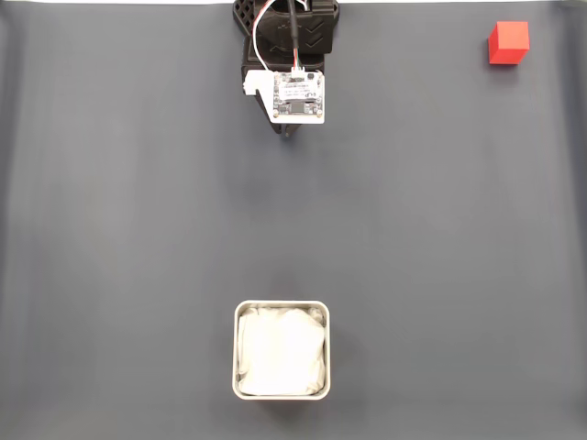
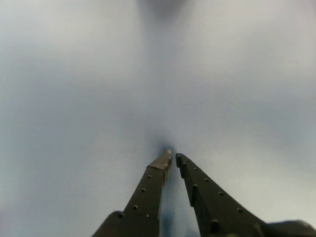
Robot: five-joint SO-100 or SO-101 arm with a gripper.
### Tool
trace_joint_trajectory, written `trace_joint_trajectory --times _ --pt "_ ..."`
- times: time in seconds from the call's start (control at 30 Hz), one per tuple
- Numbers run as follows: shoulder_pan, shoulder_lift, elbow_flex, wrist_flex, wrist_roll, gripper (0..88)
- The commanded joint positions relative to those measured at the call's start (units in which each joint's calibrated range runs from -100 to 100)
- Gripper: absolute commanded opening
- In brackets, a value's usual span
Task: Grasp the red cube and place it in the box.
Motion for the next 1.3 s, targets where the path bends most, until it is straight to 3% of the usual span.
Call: trace_joint_trajectory --times 0.0,0.73,0.87,1.07,1.27 --pt "-0.42 0.09 0.45 1.84 -0.34 0.1" --pt "-0.07 0.09 0.45 1.75 0.15 0.0" --pt "0.86 0.61 -0.19 -6.11 0.39 0.0" --pt "0.71 12.31 -14.33 -20.79 0.05 0.0" --pt "-0.21 26.78 -38.24 -20.62 -1.12 0.0"
